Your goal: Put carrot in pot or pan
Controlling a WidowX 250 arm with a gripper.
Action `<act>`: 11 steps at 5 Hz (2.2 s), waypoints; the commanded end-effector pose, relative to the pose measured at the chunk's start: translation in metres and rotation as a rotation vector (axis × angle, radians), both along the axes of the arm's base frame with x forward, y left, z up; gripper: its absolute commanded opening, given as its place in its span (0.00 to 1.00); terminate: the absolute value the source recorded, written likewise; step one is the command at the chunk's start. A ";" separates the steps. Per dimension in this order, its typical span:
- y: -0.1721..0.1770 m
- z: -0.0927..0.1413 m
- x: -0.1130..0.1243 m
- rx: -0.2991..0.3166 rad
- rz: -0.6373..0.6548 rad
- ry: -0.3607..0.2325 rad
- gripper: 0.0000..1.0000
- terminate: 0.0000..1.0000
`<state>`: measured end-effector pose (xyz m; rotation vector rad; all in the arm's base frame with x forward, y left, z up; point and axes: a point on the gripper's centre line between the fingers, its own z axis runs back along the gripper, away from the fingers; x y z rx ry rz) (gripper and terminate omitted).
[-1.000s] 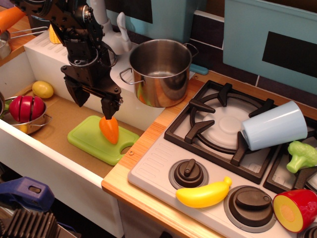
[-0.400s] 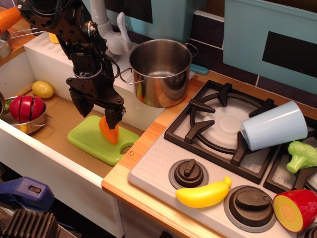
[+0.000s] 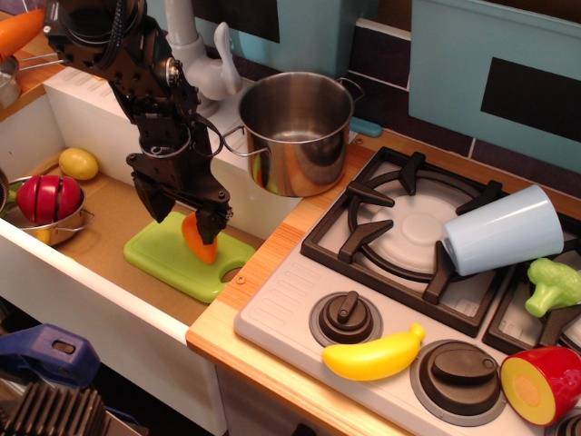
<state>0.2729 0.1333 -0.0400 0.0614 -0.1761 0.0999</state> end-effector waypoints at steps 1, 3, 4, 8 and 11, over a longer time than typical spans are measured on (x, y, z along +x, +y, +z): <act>0.006 -0.001 0.011 0.009 -0.002 -0.054 1.00 0.00; 0.012 -0.015 0.013 -0.018 -0.010 -0.066 1.00 0.00; 0.014 -0.021 0.013 -0.024 -0.001 -0.065 0.00 0.00; 0.005 0.030 0.002 0.008 0.051 0.011 0.00 0.00; -0.013 0.103 -0.013 0.183 0.128 -0.032 0.00 0.00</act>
